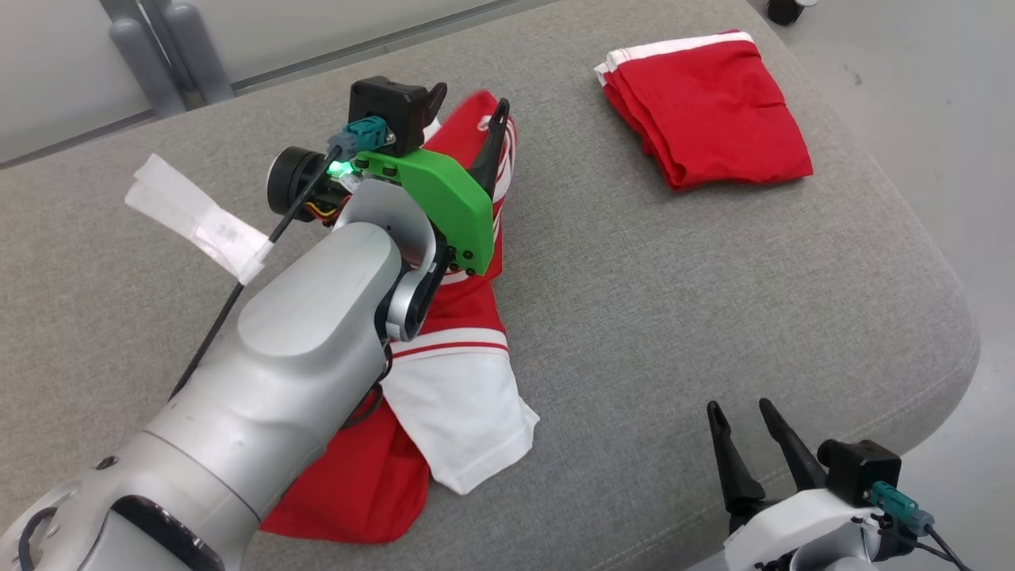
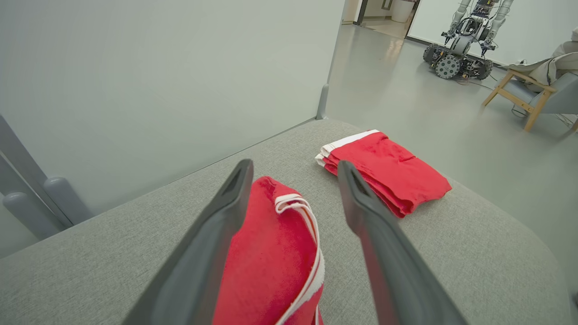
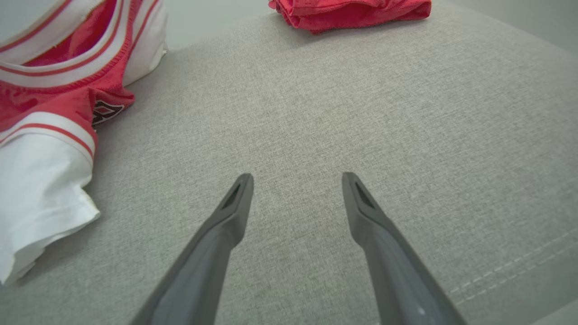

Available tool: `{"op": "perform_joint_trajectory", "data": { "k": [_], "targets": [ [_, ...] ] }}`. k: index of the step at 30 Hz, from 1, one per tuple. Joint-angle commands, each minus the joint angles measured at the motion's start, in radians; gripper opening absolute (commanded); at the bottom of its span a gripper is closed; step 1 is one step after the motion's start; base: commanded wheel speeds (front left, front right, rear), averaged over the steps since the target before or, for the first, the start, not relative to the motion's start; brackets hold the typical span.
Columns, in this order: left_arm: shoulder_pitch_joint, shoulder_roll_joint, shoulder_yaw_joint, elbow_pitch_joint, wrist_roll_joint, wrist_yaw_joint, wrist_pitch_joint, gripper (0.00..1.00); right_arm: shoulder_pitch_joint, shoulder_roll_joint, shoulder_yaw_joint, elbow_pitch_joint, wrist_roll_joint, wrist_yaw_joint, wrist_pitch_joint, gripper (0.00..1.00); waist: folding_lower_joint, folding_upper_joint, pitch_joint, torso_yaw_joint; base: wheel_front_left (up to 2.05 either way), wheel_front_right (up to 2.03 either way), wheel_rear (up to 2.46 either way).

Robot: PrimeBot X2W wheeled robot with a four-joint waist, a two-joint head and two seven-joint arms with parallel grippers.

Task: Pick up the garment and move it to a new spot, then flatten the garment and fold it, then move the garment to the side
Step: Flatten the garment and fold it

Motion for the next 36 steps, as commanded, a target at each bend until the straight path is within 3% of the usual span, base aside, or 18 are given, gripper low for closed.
{"op": "perform_joint_trajectory", "data": {
  "k": [1,4,8,15,19,25,34,35,36],
  "targets": [
    [-0.011,0.000,0.002,0.015,-0.002,-0.014,-0.012,1.00,-0.001,-0.001,-0.009,0.001,0.011,-0.001,-0.003,1.00,0.0000,-0.0001,-0.002,-0.007,0.00,0.00,0.00],
    [0.004,-0.007,0.009,0.019,-0.011,-0.035,-0.041,1.00,0.018,-0.001,-0.030,0.006,0.002,-0.001,-0.003,1.00,0.0000,-0.0001,-0.015,0.012,0.00,0.00,0.00],
    [0.085,0.025,0.025,-0.019,-0.042,-0.037,-0.077,1.00,0.026,-0.002,-0.051,0.011,-0.014,-0.001,-0.003,1.00,0.0000,-0.0001,-0.045,0.041,0.00,0.00,0.00],
    [0.329,0.118,0.033,-0.220,-0.102,0.034,-0.092,1.00,0.046,-0.001,-0.085,0.005,-0.041,-0.001,-0.003,1.00,0.0000,-0.0001,-0.082,0.116,0.00,0.00,0.00],
    [0.422,0.136,0.010,-0.313,-0.117,0.071,-0.064,1.00,0.039,-0.001,-0.084,0.003,-0.053,-0.001,-0.003,1.00,0.0000,-0.0001,-0.076,0.159,0.00,0.00,0.00],
    [0.445,0.128,-0.018,-0.313,-0.108,0.111,-0.035,1.00,0.012,-0.001,-0.072,0.005,-0.057,-0.001,-0.003,1.00,0.0000,-0.0001,-0.064,0.177,0.00,0.00,0.00],
    [0.444,0.098,-0.048,-0.251,-0.126,0.082,0.006,1.00,0.023,-0.001,-0.072,0.008,-0.058,-0.001,-0.003,1.00,0.0000,-0.0001,-0.046,0.161,0.00,0.00,0.00],
    [0.441,0.094,-0.052,-0.243,-0.123,0.076,0.007,0.45,0.023,-0.001,-0.069,0.010,-0.055,-0.001,-0.003,1.00,0.0000,-0.0001,-0.045,0.156,0.00,0.00,0.00],
    [0.440,0.091,-0.056,-0.239,-0.124,0.068,0.007,0.00,0.022,-0.001,-0.067,0.011,-0.052,-0.001,-0.003,1.00,0.0000,-0.0001,-0.045,0.152,0.00,0.00,0.00]
  ]
}}
